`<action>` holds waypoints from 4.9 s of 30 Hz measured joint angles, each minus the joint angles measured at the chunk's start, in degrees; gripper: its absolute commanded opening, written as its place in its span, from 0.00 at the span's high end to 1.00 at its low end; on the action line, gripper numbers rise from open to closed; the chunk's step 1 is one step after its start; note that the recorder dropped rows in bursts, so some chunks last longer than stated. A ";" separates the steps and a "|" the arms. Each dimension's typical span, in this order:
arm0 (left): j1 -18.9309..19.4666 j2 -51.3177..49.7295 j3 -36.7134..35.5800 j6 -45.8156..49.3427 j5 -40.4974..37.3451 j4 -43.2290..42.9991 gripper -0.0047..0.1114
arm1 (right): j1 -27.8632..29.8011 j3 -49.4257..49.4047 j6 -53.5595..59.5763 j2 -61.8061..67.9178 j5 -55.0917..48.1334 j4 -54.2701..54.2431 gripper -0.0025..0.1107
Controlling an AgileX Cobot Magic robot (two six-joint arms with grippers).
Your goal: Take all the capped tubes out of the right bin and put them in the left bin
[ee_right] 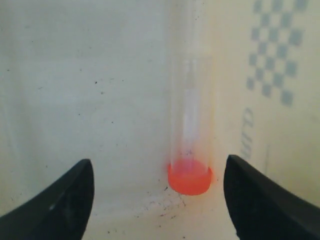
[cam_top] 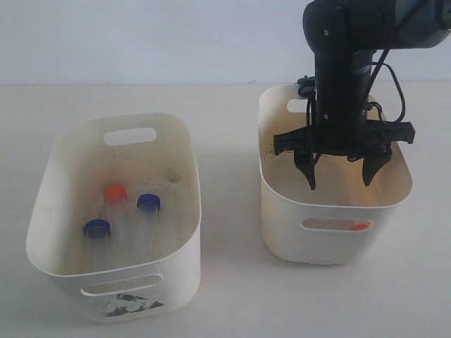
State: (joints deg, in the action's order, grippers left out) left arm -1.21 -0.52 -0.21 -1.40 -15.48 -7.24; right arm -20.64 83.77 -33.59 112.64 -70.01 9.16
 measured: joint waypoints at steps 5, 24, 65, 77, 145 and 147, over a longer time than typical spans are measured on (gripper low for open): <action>0.00 0.00 0.00 0.00 0.00 0.00 0.92 | 0.00 0.00 0.12 0.00 0.12 -0.11 0.37; 0.00 0.00 0.00 0.00 0.00 0.00 0.92 | -3.93 0.10 1.93 2.80 0.00 2.97 0.21; 0.00 0.00 0.00 0.00 0.00 0.00 0.92 | -3.93 1.21 -2.47 11.24 -0.31 6.39 0.41; 0.00 0.00 0.00 0.00 0.00 0.00 0.92 | -3.93 1.09 -0.49 12.54 -4.42 9.87 0.81; 0.00 0.00 0.00 0.00 0.00 0.00 0.92 | -4.04 1.01 -4.74 11.63 -0.73 7.91 0.45; 0.00 0.00 0.00 0.00 0.00 0.00 0.92 | -4.04 1.15 -4.76 12.06 -1.39 8.06 0.46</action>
State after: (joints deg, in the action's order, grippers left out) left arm -1.21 -0.52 -0.21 -1.40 -15.48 -7.24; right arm -24.68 84.92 -38.36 124.70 -71.40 17.23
